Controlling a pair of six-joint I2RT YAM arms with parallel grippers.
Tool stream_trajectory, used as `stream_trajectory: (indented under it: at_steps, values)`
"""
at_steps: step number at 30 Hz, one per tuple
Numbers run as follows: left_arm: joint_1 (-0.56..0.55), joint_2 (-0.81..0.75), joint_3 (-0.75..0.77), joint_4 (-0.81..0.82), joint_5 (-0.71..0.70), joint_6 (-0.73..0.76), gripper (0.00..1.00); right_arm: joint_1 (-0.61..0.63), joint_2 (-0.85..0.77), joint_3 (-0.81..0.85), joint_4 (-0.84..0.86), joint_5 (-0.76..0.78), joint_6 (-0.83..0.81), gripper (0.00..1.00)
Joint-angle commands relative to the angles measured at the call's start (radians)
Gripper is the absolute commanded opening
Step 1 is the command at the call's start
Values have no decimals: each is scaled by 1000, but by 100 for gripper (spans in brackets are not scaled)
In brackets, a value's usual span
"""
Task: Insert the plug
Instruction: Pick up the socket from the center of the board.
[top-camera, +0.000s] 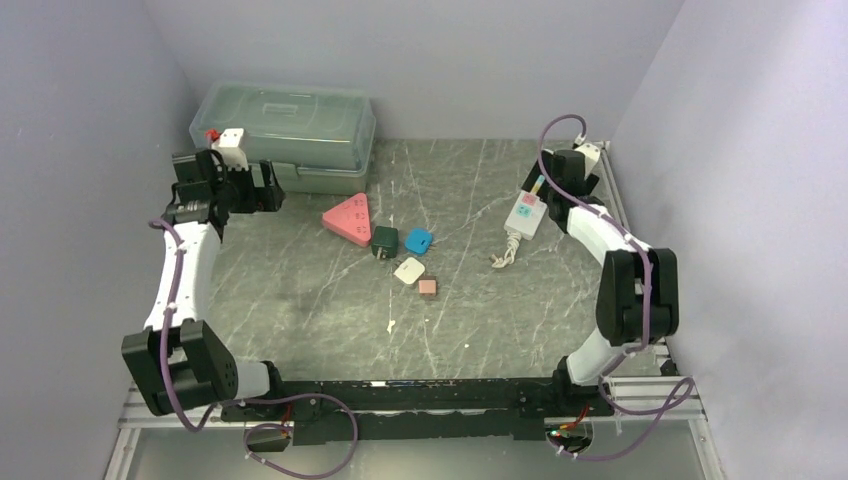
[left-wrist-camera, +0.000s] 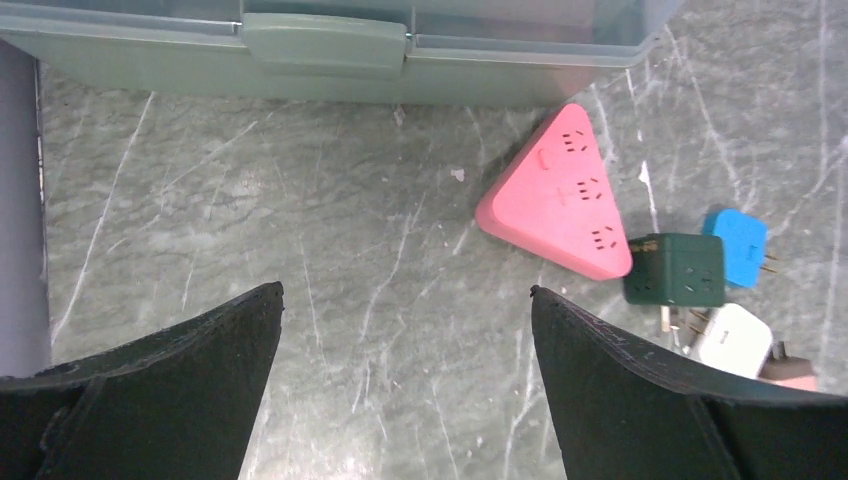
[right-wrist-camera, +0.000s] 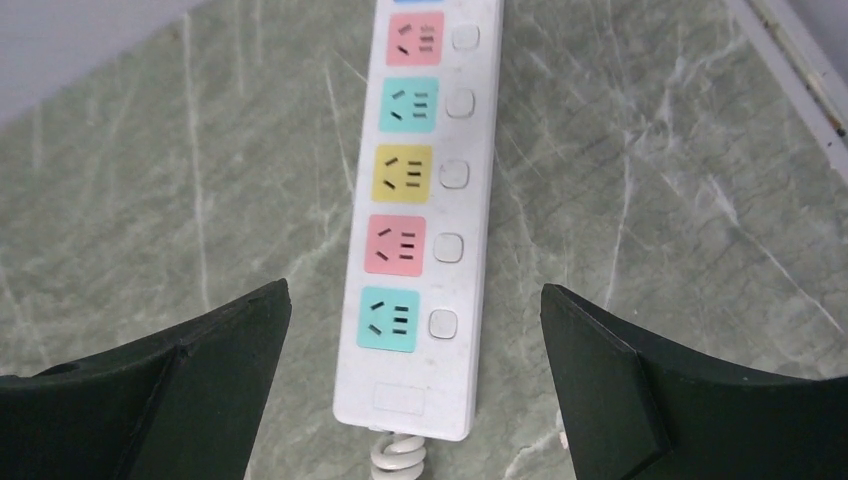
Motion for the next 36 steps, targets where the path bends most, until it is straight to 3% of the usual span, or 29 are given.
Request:
stream_trajectory:
  at_steps: [1,10,17,32,36]
  values:
    - [9,-57,89,-211,31,-37,99,-2,93,88,-105,2,8,100]
    - [8,-64,149,-313,-16,-15,99,-3,260,183,-72,-5,-35,100]
    - [9,-78,160,-324,36,-28,99,-3,356,283,-96,-1,-57,100]
    - [9,-84,154,-319,69,-16,99,-6,549,525,-249,-1,-79,100]
    - [9,-90,164,-318,62,-13,99,-4,549,525,-264,-9,-81,100]
